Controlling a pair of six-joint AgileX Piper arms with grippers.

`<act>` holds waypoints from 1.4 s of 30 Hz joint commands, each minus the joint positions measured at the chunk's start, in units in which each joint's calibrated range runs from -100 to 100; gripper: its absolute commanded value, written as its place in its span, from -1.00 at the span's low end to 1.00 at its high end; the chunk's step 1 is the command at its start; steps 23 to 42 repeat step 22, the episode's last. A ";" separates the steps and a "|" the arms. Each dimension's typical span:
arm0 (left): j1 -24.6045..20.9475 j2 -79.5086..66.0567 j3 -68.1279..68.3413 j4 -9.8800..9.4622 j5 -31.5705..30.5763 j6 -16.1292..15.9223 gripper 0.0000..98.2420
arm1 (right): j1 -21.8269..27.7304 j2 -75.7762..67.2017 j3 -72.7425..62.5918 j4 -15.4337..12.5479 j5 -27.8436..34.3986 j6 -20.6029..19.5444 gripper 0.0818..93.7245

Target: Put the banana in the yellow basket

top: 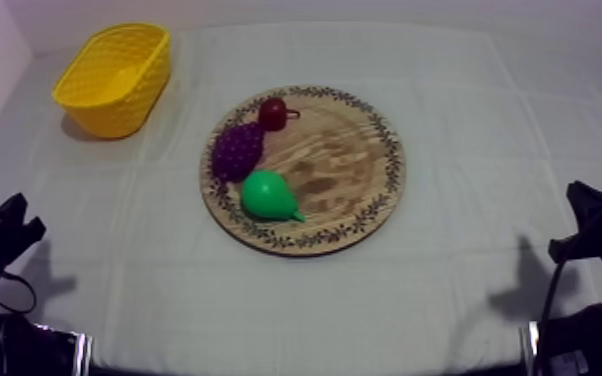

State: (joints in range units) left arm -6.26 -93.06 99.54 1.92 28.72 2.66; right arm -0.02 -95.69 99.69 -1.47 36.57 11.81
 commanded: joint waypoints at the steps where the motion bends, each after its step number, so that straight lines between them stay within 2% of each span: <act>1: 0.72 -3.86 -0.03 -2.89 2.99 3.06 -0.99 | -0.04 0.02 -0.03 -0.02 -0.03 0.03 -0.99; 4: 1.75 -5.77 -0.23 -3.84 4.89 2.97 -1.00 | -0.05 0.02 -0.03 -0.02 -0.03 0.03 -0.99; 9: 2.97 -6.60 -0.31 -4.25 5.72 2.20 -1.00 | -0.06 0.02 -0.03 -0.02 -0.03 0.03 -0.99; 16: 3.23 -6.76 -0.32 -4.33 5.87 6.08 -1.00 | -0.06 0.02 -0.03 -0.02 -0.03 0.03 -0.99; 20: 3.25 -6.77 -0.33 -4.34 5.88 6.95 -1.00 | -0.06 0.02 -0.03 -0.02 -0.03 0.03 -0.99; 42: 3.25 -6.77 -0.33 -4.34 5.88 7.07 -1.00 | -0.06 0.02 -0.03 -0.02 -0.03 0.03 -0.99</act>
